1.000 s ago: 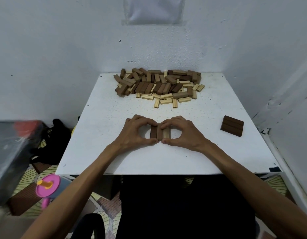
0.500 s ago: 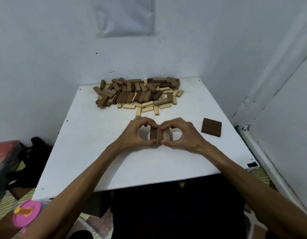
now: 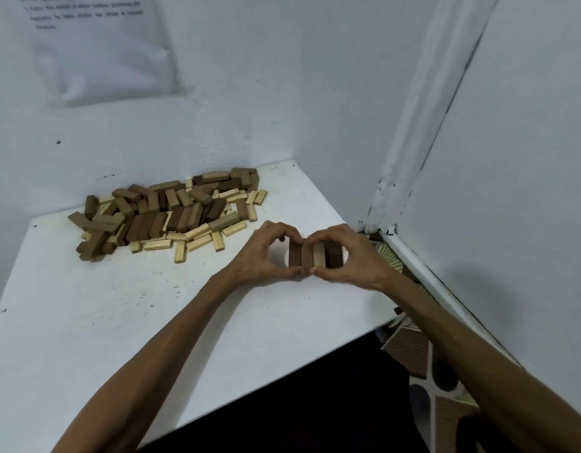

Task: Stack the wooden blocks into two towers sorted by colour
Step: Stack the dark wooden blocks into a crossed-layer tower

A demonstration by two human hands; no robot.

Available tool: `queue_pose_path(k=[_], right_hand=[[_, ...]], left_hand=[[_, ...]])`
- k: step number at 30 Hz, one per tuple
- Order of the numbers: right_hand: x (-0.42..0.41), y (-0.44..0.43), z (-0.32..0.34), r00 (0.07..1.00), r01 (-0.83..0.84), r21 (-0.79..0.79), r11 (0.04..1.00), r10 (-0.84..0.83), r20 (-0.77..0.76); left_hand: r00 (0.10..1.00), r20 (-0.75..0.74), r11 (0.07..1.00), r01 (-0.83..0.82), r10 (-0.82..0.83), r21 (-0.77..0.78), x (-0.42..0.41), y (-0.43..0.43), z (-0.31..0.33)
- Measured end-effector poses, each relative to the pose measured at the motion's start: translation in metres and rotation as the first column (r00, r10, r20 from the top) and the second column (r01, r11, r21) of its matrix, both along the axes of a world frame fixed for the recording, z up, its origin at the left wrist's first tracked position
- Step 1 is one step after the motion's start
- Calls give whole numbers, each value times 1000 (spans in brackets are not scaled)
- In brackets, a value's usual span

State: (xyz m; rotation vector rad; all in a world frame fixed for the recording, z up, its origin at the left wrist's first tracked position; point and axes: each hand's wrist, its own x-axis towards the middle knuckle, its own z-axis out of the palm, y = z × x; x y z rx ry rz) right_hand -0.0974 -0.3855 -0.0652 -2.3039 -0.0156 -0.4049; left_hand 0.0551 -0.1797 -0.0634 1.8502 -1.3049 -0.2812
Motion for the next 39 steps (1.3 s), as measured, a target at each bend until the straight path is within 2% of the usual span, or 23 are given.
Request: queue_pose_path(k=[10,28,39], right_hand=[[-7,-39,-15,995,100,6,995,-100,-13],[-4,-41,-32,990,122,32,992,-124,61],[-4,-42,-33,992,122,30,992,-123,25]], left_hand=[[999,-32,999,21,-20,34,7,-53,-13],[999,-40,998,29,-27,57,9,-57,-18],[998,-57,995,36,-31,96,10,-57,-20]])
